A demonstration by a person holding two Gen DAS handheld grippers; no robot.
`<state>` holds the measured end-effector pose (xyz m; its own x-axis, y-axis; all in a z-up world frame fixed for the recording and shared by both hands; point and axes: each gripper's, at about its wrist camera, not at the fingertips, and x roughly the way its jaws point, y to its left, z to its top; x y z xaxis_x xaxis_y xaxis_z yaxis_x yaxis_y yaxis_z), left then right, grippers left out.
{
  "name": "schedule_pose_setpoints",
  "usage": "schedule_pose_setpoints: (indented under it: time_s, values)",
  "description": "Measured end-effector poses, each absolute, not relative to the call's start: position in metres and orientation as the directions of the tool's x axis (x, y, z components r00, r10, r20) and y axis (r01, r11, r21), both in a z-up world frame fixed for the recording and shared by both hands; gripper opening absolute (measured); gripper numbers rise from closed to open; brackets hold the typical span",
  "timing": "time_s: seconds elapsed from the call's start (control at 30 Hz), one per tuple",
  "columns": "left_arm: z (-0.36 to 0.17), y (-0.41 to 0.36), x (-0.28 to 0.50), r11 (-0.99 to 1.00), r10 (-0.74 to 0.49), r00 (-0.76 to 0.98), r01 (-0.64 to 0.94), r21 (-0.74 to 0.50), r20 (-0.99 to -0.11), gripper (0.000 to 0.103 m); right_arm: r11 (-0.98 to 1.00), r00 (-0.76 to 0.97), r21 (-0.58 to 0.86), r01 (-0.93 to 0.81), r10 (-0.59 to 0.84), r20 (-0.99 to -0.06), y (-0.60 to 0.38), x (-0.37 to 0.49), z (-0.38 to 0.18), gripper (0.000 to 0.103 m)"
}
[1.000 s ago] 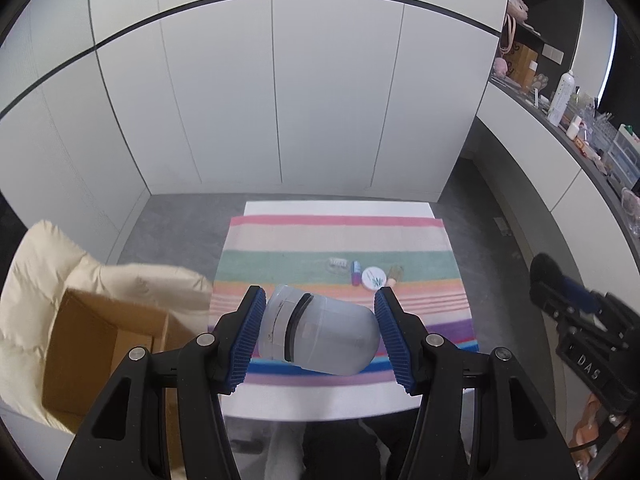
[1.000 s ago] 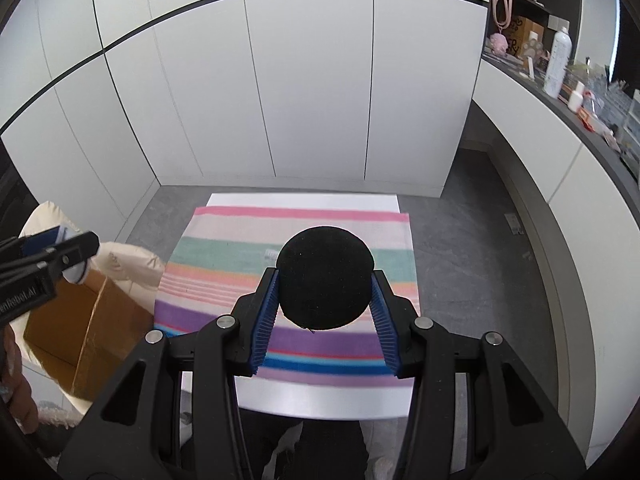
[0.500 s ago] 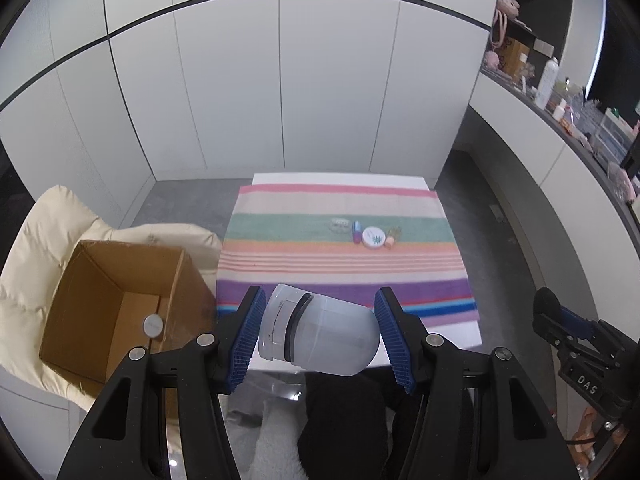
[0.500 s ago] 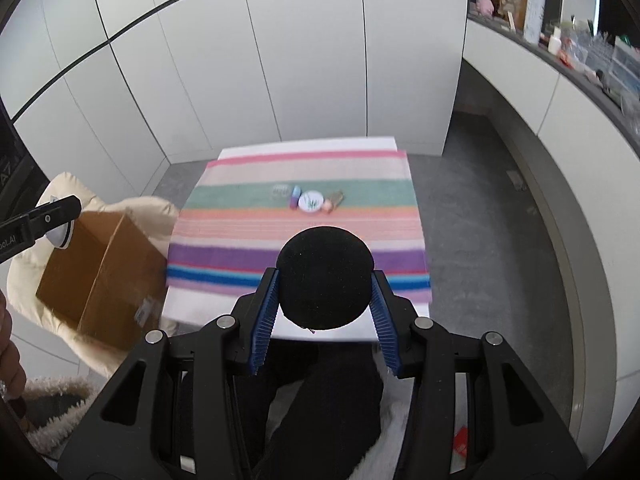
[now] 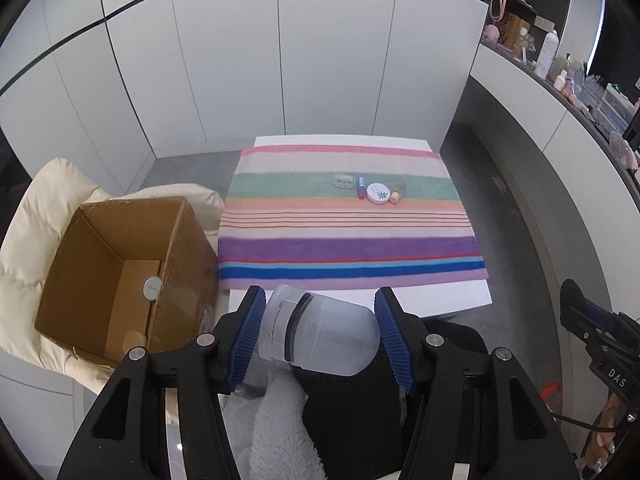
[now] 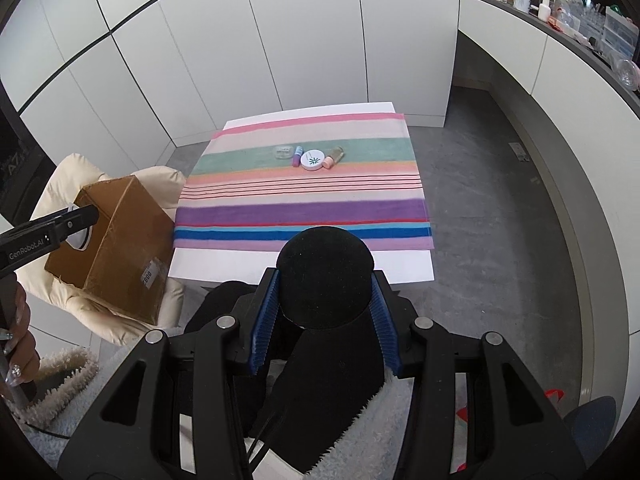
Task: Organize objects
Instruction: 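Carry the black puff and eyelash curler toward the cardboard box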
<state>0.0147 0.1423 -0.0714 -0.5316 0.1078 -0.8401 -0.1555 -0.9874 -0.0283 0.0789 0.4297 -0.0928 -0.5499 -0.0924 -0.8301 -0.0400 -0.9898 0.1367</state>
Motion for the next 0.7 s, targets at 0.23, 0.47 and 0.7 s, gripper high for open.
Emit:
schedule_pose_setpoints:
  time_s: [0.23,0.47,0.7]
  values:
    - [-0.07,0.133,0.01,-0.99,0.098,-0.541,-0.137,-0.027,-0.835,0.058,-0.992,-0.545,0.12,-0.029,-0.086,-0.834,0.424,0.077,-0.092,0.047]
    - [-0.076,0.112,0.009,-0.994,0.083,-0.539,-0.098,-0.036,-0.838,0.058,-0.994,-0.523,0.107,0.01,-0.096,-0.847,0.406,0.067,-0.098,0.047]
    - [-0.083,0.074,0.013,-0.999,0.052,-0.53,-0.029,-0.043,-0.847,0.058,-0.989,-0.505,0.107,0.102,-0.145,-0.851,0.364,0.052,-0.102,0.047]
